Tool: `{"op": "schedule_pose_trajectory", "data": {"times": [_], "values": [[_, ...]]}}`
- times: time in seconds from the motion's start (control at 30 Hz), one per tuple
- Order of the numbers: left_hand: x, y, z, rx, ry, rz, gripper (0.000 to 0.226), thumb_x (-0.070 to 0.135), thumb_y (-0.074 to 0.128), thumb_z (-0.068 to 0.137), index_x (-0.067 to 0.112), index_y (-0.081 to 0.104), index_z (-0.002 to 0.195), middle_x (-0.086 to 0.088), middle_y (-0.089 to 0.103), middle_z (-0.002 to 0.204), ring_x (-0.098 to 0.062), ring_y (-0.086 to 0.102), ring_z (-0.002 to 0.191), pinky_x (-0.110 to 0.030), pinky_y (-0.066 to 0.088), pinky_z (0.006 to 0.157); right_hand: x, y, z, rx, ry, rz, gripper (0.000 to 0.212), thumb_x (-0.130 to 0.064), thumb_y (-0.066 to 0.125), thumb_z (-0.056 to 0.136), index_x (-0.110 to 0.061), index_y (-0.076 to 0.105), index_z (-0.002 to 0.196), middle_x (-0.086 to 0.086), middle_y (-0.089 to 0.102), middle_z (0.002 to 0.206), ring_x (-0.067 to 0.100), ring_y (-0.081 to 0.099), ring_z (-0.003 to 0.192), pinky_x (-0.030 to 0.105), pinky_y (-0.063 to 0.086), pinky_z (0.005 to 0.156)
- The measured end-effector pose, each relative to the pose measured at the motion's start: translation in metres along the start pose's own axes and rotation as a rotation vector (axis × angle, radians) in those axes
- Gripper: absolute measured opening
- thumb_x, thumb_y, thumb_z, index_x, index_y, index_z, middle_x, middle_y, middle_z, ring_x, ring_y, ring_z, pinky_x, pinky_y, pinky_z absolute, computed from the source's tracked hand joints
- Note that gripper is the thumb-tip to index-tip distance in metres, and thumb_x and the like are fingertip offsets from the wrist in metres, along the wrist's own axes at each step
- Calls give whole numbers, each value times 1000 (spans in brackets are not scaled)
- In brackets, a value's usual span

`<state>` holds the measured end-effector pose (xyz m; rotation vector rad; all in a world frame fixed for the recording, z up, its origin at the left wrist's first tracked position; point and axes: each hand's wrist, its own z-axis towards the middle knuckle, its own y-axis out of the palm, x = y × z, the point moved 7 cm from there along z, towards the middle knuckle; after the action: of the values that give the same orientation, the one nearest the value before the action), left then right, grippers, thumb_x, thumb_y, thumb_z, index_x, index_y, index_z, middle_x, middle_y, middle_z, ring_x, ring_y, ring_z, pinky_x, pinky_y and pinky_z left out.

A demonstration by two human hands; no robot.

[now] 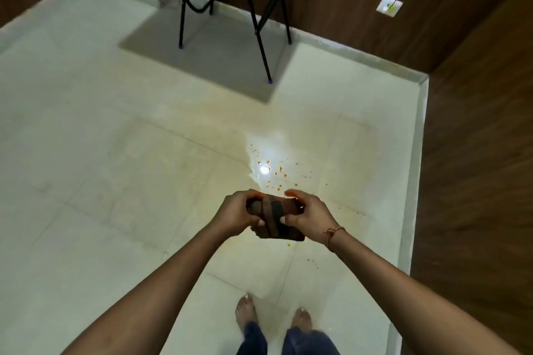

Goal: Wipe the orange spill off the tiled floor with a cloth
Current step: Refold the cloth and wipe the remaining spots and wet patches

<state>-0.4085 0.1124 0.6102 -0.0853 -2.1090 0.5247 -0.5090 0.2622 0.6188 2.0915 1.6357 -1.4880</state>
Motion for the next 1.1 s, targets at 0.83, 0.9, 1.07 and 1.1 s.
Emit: {"op": "schedule_pose_trajectory", "data": {"times": [0.83, 0.9, 1.07, 1.1], "values": [[-381, 440, 313, -258, 238, 757, 43, 37, 50, 96, 20, 48, 135, -1, 48, 142, -23, 42, 130, -40, 38, 100, 611, 139, 215, 168, 233, -698, 27, -14, 48, 94, -13, 63, 117, 11, 63, 114, 33, 56, 107, 37, 45, 79], [-405, 466, 326, -329, 300, 867, 46, 37, 48, 96, 20, 42, 139, -4, 36, 152, -26, 32, 139, -42, 31, 106, 650, 170, 223, 23, 268, -609, 30, -14, 46, 97, -11, 62, 122, 11, 62, 122, 32, 58, 108, 36, 48, 84], [-453, 489, 329, -366, 404, 995, 54, 39, 42, 98, 18, 29, 146, -7, 20, 160, -29, 15, 148, -43, 19, 114, 680, 183, 224, 264, 200, -557, 38, -14, 50, 96, -12, 56, 134, 12, 53, 137, 33, 48, 122, 41, 38, 98], [-457, 487, 328, -355, 441, 991, 55, 39, 41, 98, 17, 30, 146, -8, 20, 160, -30, 15, 148, -44, 19, 115, 679, 184, 228, 263, 129, -625, 40, -17, 51, 96, -11, 53, 136, 13, 49, 142, 34, 46, 126, 44, 38, 100]]}}
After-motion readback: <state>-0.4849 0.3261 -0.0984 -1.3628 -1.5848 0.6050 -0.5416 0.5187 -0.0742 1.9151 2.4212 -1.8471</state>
